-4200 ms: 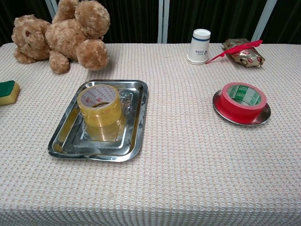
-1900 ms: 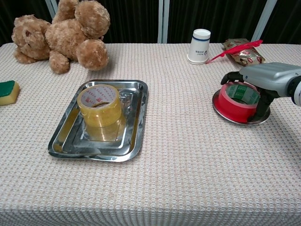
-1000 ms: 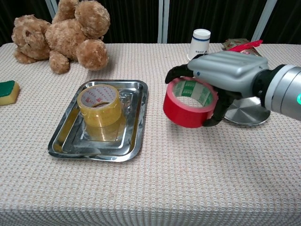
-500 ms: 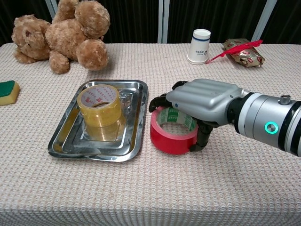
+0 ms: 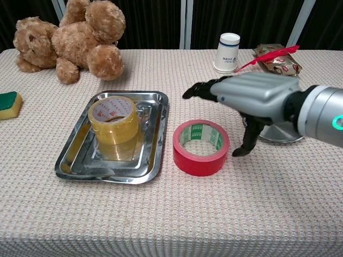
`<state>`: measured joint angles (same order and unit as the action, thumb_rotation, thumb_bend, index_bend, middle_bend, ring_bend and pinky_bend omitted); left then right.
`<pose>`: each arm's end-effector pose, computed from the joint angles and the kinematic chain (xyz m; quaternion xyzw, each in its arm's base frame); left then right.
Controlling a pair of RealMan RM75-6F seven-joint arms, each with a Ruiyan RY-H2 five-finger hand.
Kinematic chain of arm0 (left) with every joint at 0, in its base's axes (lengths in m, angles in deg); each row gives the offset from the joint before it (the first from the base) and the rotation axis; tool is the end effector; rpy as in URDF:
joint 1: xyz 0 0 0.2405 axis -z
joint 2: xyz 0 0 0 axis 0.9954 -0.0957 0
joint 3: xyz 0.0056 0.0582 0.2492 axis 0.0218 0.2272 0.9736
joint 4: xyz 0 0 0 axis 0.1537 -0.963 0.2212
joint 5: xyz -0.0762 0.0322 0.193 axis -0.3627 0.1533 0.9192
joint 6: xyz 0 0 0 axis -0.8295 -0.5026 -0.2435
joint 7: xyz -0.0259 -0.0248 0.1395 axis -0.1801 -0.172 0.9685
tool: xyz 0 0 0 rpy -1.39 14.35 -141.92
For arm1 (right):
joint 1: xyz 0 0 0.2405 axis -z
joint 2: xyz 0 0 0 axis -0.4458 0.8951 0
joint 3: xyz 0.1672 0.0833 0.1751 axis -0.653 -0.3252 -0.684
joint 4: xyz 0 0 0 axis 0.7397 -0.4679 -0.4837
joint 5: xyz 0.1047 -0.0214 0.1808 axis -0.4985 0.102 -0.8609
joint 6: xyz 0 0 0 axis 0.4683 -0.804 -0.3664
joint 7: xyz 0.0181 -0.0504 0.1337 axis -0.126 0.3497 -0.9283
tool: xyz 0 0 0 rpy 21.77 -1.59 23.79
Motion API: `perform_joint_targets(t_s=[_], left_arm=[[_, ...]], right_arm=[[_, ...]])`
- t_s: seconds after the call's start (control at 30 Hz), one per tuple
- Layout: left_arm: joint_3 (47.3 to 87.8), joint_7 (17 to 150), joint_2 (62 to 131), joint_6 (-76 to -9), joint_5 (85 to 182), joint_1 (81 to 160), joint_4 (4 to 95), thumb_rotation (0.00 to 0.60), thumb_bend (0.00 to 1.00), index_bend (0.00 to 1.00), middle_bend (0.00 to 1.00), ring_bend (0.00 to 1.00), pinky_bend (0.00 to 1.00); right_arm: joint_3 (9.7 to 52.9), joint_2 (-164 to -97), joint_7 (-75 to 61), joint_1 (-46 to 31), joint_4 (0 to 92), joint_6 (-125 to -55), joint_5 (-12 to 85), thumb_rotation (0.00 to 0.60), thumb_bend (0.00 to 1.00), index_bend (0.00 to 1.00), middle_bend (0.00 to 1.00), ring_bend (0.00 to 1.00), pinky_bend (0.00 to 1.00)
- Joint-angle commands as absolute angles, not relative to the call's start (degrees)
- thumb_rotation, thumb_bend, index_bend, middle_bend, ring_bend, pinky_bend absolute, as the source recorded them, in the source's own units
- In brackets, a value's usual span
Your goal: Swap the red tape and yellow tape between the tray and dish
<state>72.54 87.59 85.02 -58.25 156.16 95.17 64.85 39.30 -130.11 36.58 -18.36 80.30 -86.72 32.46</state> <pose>-0.3030 0.2139 0.1136 -0.6235 -0.3842 -0.3809 0.5644 -0.1019 -0.2675 -0.0135 0.8239 -0.3063 0.3129 0.3598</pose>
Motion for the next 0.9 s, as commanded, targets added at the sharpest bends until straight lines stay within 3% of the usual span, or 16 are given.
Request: perform_joint_targets(t_s=[0.03, 0.17, 0.47, 0.6, 0.9], left_arm=[[71.9, 87.8, 84.7, -56.9, 157.3, 96.9, 65.8, 0.600, 0.08, 0.05, 0.05, 0.00, 0.11], [70.5, 86.8, 84.9, -52.7, 160.0, 101.8, 68.3, 0.600, 0.08, 0.05, 0.05, 0.00, 0.11], [68.2, 83.5, 89.3, -40.1, 162.7, 113.9, 70.1, 0.600, 0.08, 0.05, 0.04, 0.00, 0.11], [68.1, 80.8, 91.5, -34.6, 162.0, 118.2, 68.0, 0.600, 0.08, 0.05, 0.04, 0.00, 0.11], [68.6, 80.8, 96.2, -28.8, 161.5, 124.1, 61.8, 0.600, 0.08, 0.05, 0.04, 0.00, 0.11]], right_arm=[[38.9, -123.4, 30.9, -13.3, 82.6, -94.2, 37.5, 0.600, 0.00, 0.00, 0.00, 0.00, 0.00], [38.3, -116.4, 22.2, -7.9, 80.9, -99.2, 39.0, 0.600, 0.00, 0.00, 0.00, 0.00, 0.00], [36.2, -107.8, 7.5, -1.5, 75.9, -101.1, 38.9, 0.600, 0.00, 0.00, 0.00, 0.00, 0.00], [34.9, -105.9, 4.7, -0.5, 75.0, -100.9, 39.3, 0.600, 0.00, 0.00, 0.00, 0.00, 0.00], [33.5, -105.9, 1.7, 0.2, 72.1, -98.2, 39.5, 0.600, 0.00, 0.00, 0.00, 0.00, 0.00]])
